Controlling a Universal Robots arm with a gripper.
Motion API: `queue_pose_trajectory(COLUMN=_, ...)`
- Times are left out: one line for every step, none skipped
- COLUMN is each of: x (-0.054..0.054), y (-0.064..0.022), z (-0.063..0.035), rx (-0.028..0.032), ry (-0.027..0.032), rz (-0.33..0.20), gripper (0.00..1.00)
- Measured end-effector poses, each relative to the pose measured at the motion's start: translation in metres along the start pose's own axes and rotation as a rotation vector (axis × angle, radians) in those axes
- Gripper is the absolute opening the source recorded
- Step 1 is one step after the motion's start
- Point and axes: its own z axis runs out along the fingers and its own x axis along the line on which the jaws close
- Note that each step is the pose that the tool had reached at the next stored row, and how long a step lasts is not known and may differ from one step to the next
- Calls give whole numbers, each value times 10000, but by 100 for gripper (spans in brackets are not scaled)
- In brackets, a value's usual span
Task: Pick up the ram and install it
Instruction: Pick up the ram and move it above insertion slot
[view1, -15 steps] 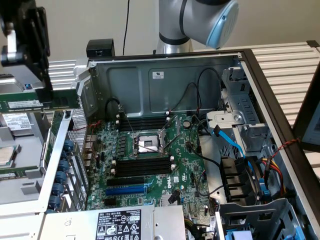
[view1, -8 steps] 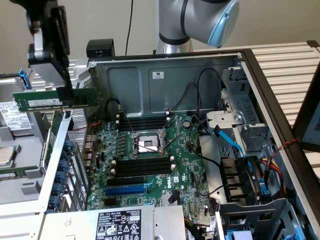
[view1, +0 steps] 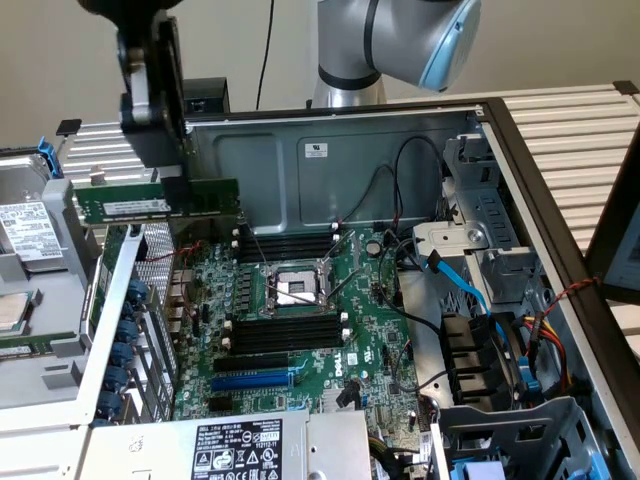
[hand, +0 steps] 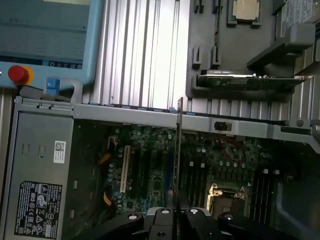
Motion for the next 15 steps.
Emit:
queue_pose_trajectory(x=-8, y=-47, z=6, rx=0, ry=-1, rz=0, gripper=13)
queue_pose_trajectory(x=-16, y=-93, z=12, rx=0, ry=-1, rz=0, gripper=13)
queue_pose_trajectory(x=-24, y=-142, z=18, rx=-1, ry=0, rz=0, gripper=13)
queue_pose_trajectory(x=-32, y=-189, z=25, rx=1, ry=-1, rz=0, gripper=13)
queue_pose_trajectory(x=-41, y=-234, z=30, rx=0, ry=-1, rz=0, gripper=13)
queue_pose_trajectory(x=-50, y=-281, z=36, rx=0, ry=-1, rz=0, gripper=13)
queue_pose_trajectory(x=-61, y=-324, z=41, rx=0, ry=-1, rz=0, gripper=13)
queue_pose_trajectory(x=-77, y=-369, z=45, rx=0, ry=-2, rz=0, gripper=13)
queue_pose_trajectory(x=-94, y=-404, z=47, rx=0, ry=-1, rz=0, gripper=13)
queue_pose_trajectory(x=-117, y=-435, z=49, rx=0, ry=-2, rz=0, gripper=13)
queue_pose_trajectory(x=-142, y=-461, z=51, rx=-1, ry=0, rz=0, gripper=13)
queue_pose_trajectory(x=-169, y=-486, z=54, rx=0, ry=-1, rz=1, gripper=13)
queue_pose_trajectory(x=-201, y=-509, z=57, rx=-1, ry=-1, rz=2, gripper=13)
queue_pose_trajectory(x=-237, y=-535, z=61, rx=-1, ry=-1, rz=0, gripper=13)
queue_pose_trajectory(x=-273, y=-559, z=66, rx=0, ry=-1, rz=0, gripper=13)
